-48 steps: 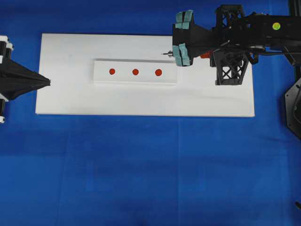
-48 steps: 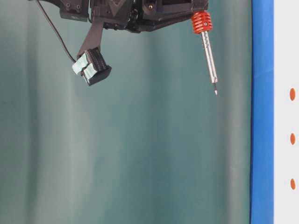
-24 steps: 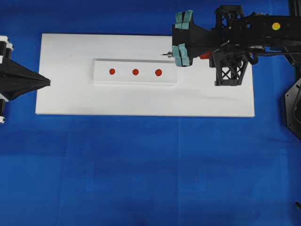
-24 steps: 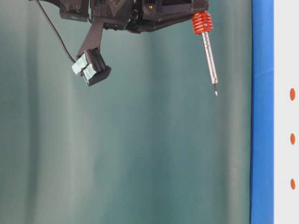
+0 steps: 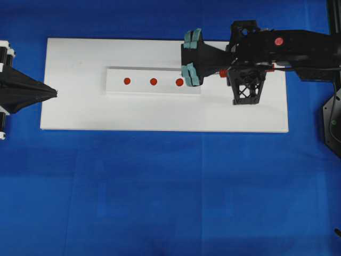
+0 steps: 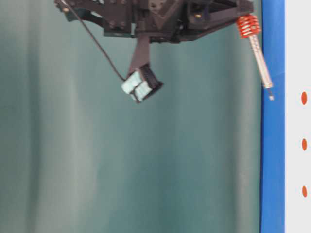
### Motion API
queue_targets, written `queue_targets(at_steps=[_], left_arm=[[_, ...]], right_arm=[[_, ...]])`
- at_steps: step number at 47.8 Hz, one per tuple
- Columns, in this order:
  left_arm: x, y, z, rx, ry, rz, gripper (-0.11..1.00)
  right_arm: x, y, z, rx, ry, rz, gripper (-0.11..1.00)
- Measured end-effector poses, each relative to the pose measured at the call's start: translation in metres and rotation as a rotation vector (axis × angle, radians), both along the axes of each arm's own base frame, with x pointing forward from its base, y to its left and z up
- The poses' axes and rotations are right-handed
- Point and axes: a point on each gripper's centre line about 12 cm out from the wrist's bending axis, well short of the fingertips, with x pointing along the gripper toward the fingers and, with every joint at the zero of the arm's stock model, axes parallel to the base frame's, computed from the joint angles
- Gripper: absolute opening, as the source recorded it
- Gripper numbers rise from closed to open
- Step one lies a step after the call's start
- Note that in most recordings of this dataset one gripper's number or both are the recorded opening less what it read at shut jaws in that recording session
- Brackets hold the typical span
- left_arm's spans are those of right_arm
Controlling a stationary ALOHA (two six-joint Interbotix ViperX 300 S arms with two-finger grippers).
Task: Touch the tip of the soldering iron to the mark.
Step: 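Lower the iron tip onto the rightmost red dot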
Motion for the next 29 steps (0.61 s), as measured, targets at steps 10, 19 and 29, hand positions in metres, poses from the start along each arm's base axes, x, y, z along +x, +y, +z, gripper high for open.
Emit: queue_targets(at_steps=[10, 19, 29], left_arm=[[0.000, 0.000, 0.000, -0.002, -0.002, 0.002, 0.00], [0.000, 0.000, 0.000, 0.000, 0.000, 0.000, 0.00], [0.000, 0.000, 0.000, 0.000, 0.000, 0.002, 0.00]], right_arm=[[0.001, 0.003, -0.015, 0.030, 0.000, 0.001, 0.06], [0.000, 0.005, -0.025, 0.042, 0.004, -0.002, 0.06], [0.002, 0.005, -0.030, 0.043, 0.006, 0.002, 0.06]])
